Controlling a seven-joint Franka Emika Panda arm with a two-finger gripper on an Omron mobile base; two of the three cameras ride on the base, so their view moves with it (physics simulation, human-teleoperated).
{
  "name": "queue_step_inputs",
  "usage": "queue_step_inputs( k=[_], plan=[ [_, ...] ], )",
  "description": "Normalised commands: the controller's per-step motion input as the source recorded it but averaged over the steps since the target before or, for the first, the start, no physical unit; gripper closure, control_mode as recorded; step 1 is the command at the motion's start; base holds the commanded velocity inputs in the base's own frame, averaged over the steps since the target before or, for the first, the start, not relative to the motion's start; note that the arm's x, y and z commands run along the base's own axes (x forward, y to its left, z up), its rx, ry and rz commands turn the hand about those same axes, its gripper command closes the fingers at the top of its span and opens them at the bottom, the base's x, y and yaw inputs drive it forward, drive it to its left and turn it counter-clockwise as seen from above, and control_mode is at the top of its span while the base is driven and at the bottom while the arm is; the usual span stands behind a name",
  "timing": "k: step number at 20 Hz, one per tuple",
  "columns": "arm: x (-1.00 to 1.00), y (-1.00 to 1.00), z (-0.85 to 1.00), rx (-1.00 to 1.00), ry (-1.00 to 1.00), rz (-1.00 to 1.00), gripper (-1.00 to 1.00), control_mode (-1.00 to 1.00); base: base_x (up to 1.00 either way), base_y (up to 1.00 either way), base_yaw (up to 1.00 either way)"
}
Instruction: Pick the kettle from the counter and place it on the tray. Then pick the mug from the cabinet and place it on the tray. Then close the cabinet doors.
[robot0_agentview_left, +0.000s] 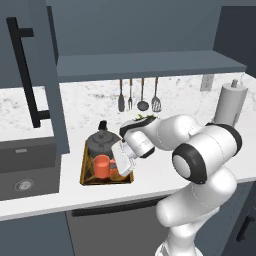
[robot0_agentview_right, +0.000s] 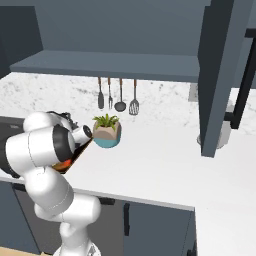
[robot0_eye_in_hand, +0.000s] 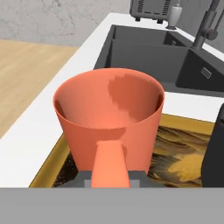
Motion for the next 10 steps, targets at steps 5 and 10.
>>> queue_step_inputs(
  k=[5,10],
  plan=[
    [0.0,0.0,0.0,0.0,0.0,0.0,-1.0,-1.0,0.0,0.0,0.0],
    [0.0,0.0,-0.02,0.0,0.0,0.0,-1.0,-1.0,0.0,0.0,0.0]
  ],
)
